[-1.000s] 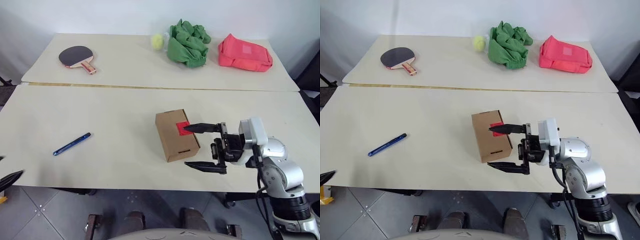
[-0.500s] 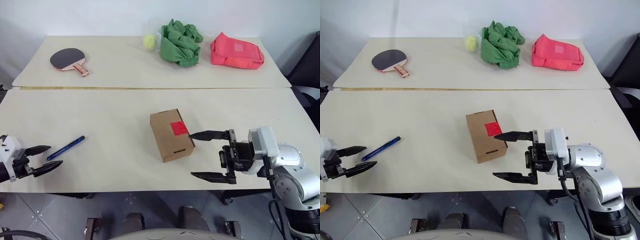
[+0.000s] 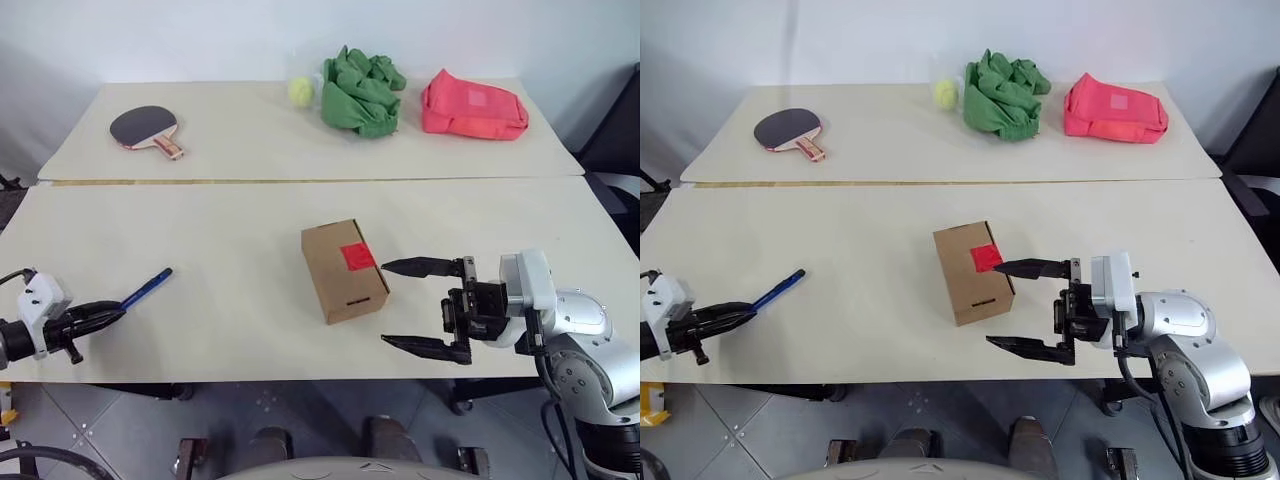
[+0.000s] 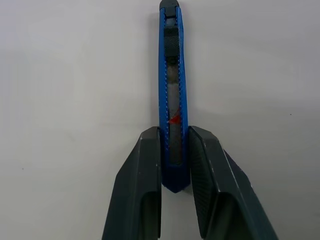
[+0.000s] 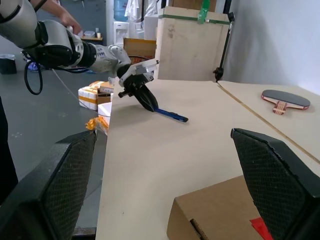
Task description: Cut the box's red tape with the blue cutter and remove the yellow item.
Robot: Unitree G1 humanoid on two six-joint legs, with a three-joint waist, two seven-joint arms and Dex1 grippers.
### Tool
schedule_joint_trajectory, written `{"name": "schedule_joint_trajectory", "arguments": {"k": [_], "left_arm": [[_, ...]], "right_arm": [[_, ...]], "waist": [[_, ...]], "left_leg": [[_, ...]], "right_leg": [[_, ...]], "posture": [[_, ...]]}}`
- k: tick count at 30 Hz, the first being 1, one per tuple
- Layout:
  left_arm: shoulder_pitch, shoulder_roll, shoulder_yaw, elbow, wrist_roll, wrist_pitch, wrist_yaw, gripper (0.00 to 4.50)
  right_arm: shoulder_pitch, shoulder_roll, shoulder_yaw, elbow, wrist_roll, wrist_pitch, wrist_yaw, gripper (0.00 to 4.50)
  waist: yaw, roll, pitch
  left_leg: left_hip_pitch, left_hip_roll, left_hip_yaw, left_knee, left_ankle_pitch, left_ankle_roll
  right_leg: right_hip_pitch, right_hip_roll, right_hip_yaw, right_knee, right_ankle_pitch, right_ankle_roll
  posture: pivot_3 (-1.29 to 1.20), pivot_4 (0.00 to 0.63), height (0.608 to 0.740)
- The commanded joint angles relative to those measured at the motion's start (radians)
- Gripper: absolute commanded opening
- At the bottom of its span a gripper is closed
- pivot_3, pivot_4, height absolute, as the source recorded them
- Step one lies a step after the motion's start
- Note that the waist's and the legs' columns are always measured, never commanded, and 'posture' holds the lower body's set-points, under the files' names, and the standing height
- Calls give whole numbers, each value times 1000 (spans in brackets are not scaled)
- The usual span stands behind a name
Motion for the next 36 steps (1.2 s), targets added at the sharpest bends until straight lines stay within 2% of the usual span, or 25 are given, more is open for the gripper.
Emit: {"name": "schedule_joint_trajectory", "arguments": {"k": [1,5,8,12,17,21,24,28,31,36], "left_arm": [[31,-30,-5,-184,-67,88,-56,444],[111,-1,-44,-563,-122,223,-118,444],[160,59,-153,-920,-115,356,-169,444],[133,76,-295,-1103,-10,394,-154,444],[-25,-32,-494,-1277,83,656,-38,444],[-117,-132,-634,-1381,120,883,34,444],[-164,-186,-705,-1362,173,936,77,444],[-193,-226,-739,-1346,195,1002,125,444],[-199,-227,-761,-1354,204,1042,138,444],[-196,-226,-798,-1376,226,1077,167,444]], "right_arm": [[6,-13,-35,-7,-2,-28,2,4500],[-3,-34,-38,-3,2,-20,9,4500],[1,-67,-20,-35,34,25,29,4500],[37,-112,3,-101,79,83,56,4500],[105,-182,33,-126,10,116,56,4500],[204,-218,69,-143,-115,103,10,3585],[211,-213,113,-153,-182,115,-44,2480],[210,-192,165,-153,-262,112,-119,1062],[195,-167,212,-141,-311,111,-158,14],[154,-125,278,-97,-385,110,-204,14]], "waist": [[6,0,0],[18,-8,3],[19,-10,4],[22,-7,4],[24,-8,6],[26,-9,6],[20,-9,6],[24,-9,6],[31,-9,6],[38,-9,6]], "left_leg": [[0,0,0,0,0,0],[-5,2,-1,3,0,0],[-9,2,-1,5,-2,-1],[-9,2,-1,5,-3,1],[-10,2,-1,6,-4,2],[-11,2,-1,7,-5,4],[-11,2,0,8,-5,4],[-10,2,0,8,-5,4],[-10,2,-1,10,-5,4],[-10,2,-1,10,-5,4]], "right_leg": [[0,0,0,0,0,0],[-3,1,-1,0,0,0],[-4,1,-1,-3,1,-1],[-3,1,-1,-9,1,-1],[-2,3,-1,-8,2,0],[-2,3,-1,-8,2,0],[-2,3,0,-9,2,1],[-3,4,1,-10,2,0],[-2,4,1,-11,2,1],[-1,4,2,-11,2,1]], "posture": [[0,150,740],[0,150,740],[0,150,740],[0,150,740],[0,150,740],[0,150,740],[0,150,740],[0,150,740],[0,150,740],[0,150,740]]}}
